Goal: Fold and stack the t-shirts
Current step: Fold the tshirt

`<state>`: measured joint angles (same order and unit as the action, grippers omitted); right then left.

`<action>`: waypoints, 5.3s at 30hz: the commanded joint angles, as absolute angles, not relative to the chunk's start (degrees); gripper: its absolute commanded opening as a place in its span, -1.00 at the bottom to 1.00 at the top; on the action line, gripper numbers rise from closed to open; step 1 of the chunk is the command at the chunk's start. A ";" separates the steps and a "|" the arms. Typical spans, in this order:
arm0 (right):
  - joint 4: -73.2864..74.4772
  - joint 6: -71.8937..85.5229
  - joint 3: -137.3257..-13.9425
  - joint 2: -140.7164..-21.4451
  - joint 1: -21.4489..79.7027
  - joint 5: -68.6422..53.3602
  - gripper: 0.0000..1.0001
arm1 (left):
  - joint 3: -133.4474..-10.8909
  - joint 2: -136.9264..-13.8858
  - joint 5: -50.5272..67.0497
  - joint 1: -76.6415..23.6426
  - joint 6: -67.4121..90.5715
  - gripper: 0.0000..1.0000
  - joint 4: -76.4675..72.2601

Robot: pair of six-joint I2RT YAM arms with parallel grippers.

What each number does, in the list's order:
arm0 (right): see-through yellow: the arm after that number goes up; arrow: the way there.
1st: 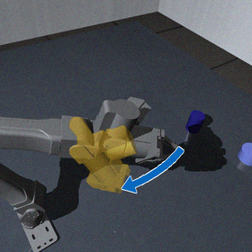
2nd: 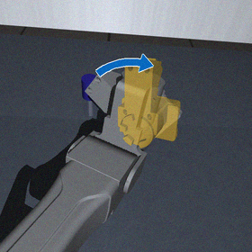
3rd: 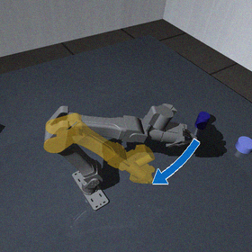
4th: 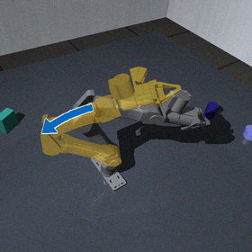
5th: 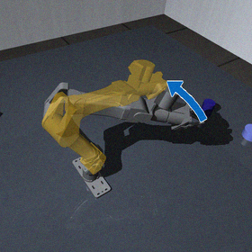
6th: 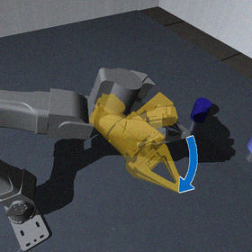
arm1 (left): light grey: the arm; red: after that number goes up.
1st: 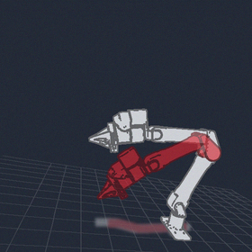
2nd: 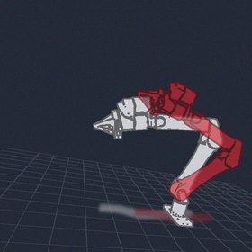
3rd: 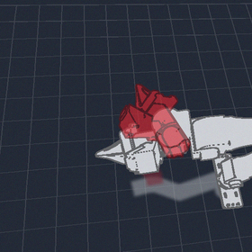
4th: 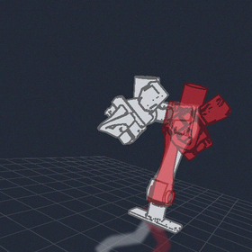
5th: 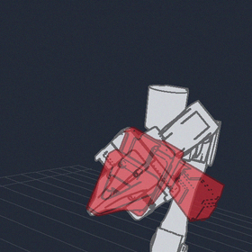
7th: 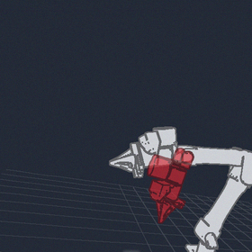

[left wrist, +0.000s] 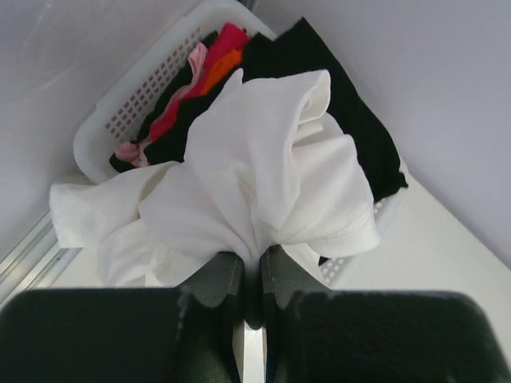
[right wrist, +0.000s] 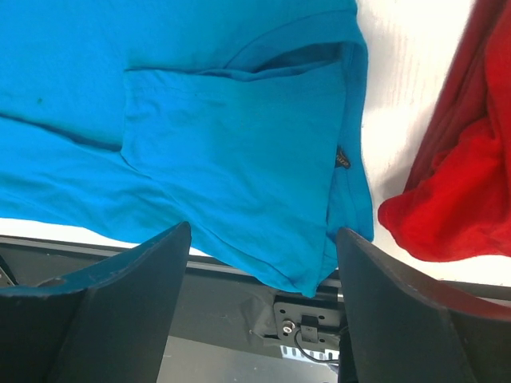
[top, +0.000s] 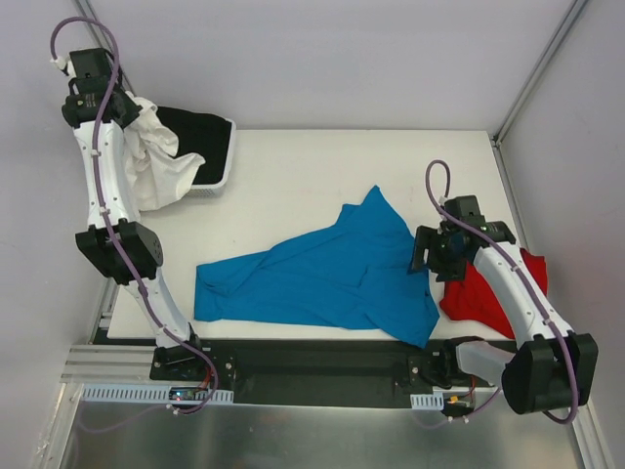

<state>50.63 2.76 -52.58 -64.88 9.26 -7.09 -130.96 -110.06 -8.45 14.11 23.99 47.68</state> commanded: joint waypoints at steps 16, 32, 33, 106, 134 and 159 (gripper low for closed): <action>47.90 3.43 -58.27 -75.67 9.23 -11.16 0.52 | -137.65 -126.91 14.23 20.21 36.65 -0.85 34.19; 46.23 4.66 -55.90 -75.15 9.67 -12.39 0.52 | -122.61 -115.08 10.99 18.02 26.63 0.99 35.33; 45.97 4.75 -55.81 -75.15 9.93 -12.31 0.53 | -121.48 -113.74 10.99 17.67 26.46 0.98 35.33; 15.83 12.39 -101.35 -134.12 2.10 -46.49 0.50 | -62.75 -62.93 5.01 -12.57 24.52 0.97 58.98; 19.24 9.93 -90.18 -116.39 4.83 -42.80 -0.99 | -58.45 -62.05 6.94 -13.18 26.37 0.97 55.55; 31.72 4.40 -79.45 -102.57 11.60 -39.02 -0.99 | -50.36 -73.56 1.32 -13.18 34.63 0.95 49.84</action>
